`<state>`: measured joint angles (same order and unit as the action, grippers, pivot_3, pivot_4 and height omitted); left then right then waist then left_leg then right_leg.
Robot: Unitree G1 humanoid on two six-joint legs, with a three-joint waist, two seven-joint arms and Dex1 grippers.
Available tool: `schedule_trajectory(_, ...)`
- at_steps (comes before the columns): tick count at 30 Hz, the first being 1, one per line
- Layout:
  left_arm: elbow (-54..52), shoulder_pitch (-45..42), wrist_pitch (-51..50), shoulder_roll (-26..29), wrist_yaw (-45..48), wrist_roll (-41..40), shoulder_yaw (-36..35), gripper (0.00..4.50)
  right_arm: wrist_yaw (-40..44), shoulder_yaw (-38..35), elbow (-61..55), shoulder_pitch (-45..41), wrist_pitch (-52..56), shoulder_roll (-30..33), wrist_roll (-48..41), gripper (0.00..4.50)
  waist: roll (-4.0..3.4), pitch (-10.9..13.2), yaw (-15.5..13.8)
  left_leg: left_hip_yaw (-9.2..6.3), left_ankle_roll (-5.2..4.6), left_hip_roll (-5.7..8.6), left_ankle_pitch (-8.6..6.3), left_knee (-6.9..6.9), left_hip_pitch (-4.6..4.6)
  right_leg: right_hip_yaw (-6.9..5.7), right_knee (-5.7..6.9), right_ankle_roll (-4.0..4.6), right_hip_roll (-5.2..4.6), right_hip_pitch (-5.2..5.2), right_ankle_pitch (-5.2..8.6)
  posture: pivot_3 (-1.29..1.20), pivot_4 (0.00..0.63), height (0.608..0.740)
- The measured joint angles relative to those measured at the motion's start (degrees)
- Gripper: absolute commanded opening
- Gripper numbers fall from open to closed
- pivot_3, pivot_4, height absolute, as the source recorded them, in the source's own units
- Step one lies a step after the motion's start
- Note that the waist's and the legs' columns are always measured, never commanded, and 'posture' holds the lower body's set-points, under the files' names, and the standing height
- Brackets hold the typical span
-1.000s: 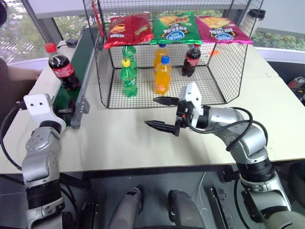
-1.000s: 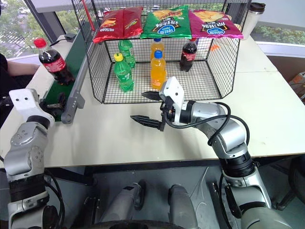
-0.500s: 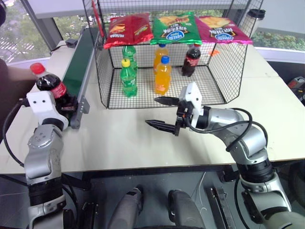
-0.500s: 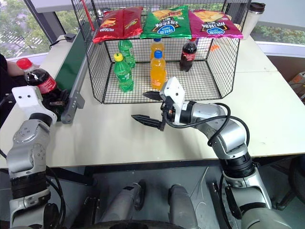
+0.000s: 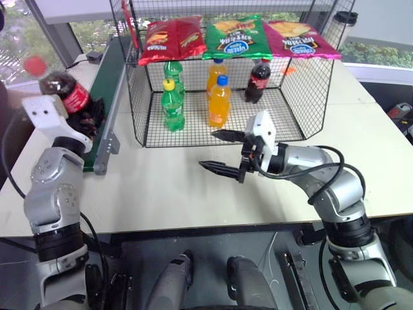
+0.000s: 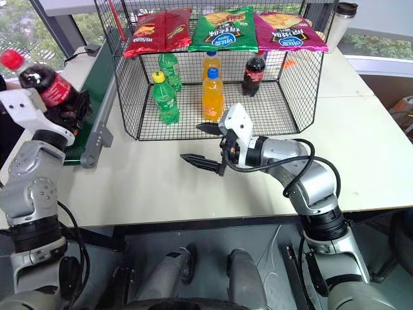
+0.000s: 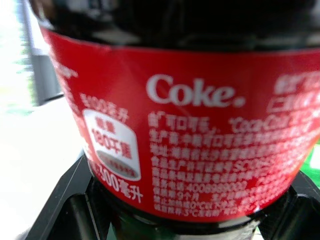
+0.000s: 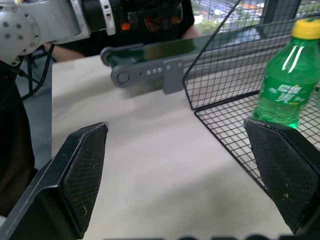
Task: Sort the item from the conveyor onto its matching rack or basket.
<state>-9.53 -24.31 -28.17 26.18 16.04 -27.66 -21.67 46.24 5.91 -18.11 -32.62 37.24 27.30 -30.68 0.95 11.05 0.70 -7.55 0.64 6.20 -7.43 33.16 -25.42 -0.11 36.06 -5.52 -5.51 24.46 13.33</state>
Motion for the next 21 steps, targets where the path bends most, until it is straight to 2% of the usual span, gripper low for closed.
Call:
schedule_trajectory(3, -1.8, 2.4, -2.4, 1.2, 7.8, -1.6, 7.0, 2.91, -1.1, -2.1, 0.2, -1.8, 0.2, -0.6, -1.3, 4.5, 0.0, 0.0, -0.1, -0.01, 0.0, 0.01, 0.0, 0.0, 0.0, 0.01, -0.01, 0.02, -0.02, -0.02, 0.01, 0.0, 0.15, 0.738)
schedule_trajectory(10, -1.3, 2.8, -2.5, 1.2, 18.6, 0.4, 20.8, 2.91, -3.7, -4.0, 1.2, -2.9, 1.3, -1.5, -2.1, 4.5, -0.02, 0.0, 0.0, 0.0, 0.0, -0.02, 0.0, -0.03, 0.0, 0.03, -0.01, 0.04, -0.08, 0.02, 0.02, 0.0, 0.15, 0.738)
schedule_trajectory(21, 4.7, -3.8, 4.1, -4.1, 28.4, 5.9, 31.9, 2.91, -4.3, -3.8, 1.6, -3.3, 1.9, -1.4, -2.1, 4.5, -0.03, 0.0, 0.0, 0.0, -0.01, -0.01, 0.0, -0.06, -0.03, 0.03, -0.09, 0.03, -0.09, 0.02, 0.02, 0.0, 0.15, 0.738)
